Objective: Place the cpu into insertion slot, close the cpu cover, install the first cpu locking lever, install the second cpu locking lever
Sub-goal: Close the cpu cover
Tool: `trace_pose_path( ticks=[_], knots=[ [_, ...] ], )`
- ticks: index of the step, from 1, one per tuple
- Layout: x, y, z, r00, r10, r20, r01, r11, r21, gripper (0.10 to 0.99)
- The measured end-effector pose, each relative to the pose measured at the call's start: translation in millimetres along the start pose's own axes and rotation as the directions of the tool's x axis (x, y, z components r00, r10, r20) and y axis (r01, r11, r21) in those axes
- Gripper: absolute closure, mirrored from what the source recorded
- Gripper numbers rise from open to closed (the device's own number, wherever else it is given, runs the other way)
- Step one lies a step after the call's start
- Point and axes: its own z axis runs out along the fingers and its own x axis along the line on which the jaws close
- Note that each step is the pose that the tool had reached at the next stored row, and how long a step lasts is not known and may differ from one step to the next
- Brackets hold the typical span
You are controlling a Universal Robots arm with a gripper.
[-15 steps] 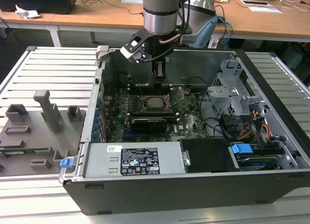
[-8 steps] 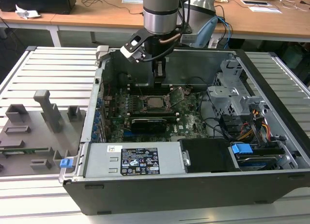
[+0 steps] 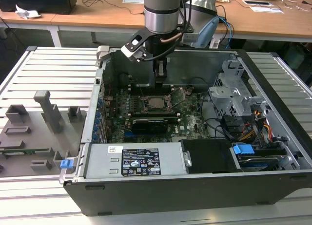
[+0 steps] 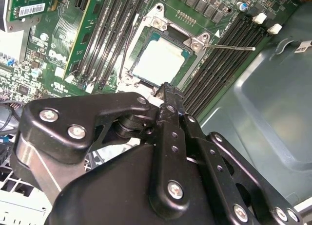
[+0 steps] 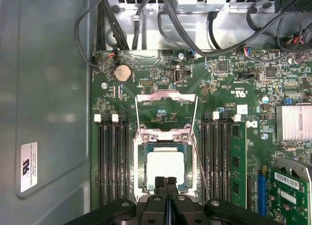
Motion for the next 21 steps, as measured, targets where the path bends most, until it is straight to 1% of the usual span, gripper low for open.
trace_pose_path(
  ticks=[2, 4, 10, 16, 21],
  knots=[
    [0.3, 0.4, -0.5, 1.0000, 0.000, -0.0002, 0.000, 1.0000, 0.000, 0.980],
    [0.3, 2.6, -0.6, 1.0000, 0.000, 0.0000, 0.000, 1.0000, 0.000, 0.980],
    [1.2, 19.2, 0.2, 1.0000, 0.000, -0.0002, 0.000, 1.0000, 0.001, 0.980],
    [2.3, 26.4, 0.1, 1.0000, 0.000, -0.0002, 0.000, 1.0000, 0.001, 0.980],
    [2.9, 30.0, 0.3, 1.0000, 0.000, -0.0001, 0.000, 1.0000, 0.002, 0.980]
  ],
)
